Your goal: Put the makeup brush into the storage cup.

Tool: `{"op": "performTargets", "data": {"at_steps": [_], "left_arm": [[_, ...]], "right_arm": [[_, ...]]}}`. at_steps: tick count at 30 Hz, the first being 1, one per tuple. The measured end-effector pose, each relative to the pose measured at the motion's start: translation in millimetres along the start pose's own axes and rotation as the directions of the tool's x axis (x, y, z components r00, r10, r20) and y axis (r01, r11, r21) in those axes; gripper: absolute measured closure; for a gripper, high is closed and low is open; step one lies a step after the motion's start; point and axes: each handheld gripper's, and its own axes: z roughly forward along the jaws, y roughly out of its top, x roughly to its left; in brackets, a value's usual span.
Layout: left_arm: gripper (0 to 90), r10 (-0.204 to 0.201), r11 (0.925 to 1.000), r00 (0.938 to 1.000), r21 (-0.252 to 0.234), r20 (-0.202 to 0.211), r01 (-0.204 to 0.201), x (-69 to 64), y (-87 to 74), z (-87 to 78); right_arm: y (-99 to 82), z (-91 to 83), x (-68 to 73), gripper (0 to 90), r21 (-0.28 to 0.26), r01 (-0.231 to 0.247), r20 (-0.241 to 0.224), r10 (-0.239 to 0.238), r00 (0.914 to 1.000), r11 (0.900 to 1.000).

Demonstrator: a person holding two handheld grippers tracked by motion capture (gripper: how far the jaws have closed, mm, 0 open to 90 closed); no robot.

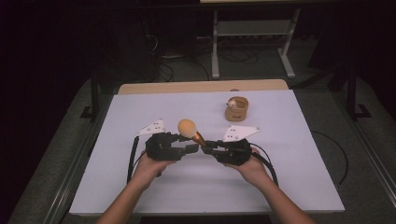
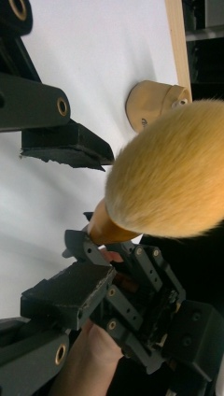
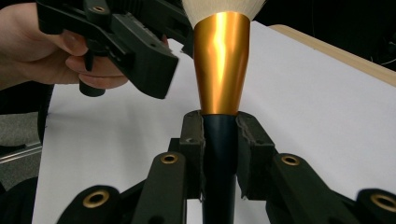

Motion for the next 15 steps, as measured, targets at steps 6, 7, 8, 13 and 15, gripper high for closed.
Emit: {"op": "performTargets", "data": {"at_steps": [6,7,8,13,15], "left_arm": [[41.9,0.0,1.0,1.0,-0.007,0.004,0.0,-0.3,1.9,3.4],[42.7,-0.002,0.9999,1.0,-0.011,0.007,0.002,-0.5,2.3,4.0],[43.2,-0.003,0.9999,1.0,-0.016,0.005,0.003,-0.8,2.6,4.6],[46.6,-0.011,0.9996,0.9999,-0.024,0.007,0.011,-0.6,3.2,5.3],[47.9,-0.017,0.9995,0.9998,-0.028,0.005,0.017,-0.7,3.2,5.7]], "right_arm": [[0.6,3.3,1.7,73.4,-0.003,0.005,-0.005,-0.005,1.0,1.0],[0.7,3.6,2.2,73.4,-0.004,0.006,-0.005,-0.006,1.0,1.0],[0.8,3.9,2.4,73.4,-0.006,0.007,-0.009,-0.007,0.9999,1.0],[1.1,5.0,3.1,73.4,-0.008,0.002,-0.01,-0.002,1.0,1.0],[1.1,5.4,3.5,73.4,-0.01,-0.001,-0.01,0.001,0.9999,0.9999]]}}
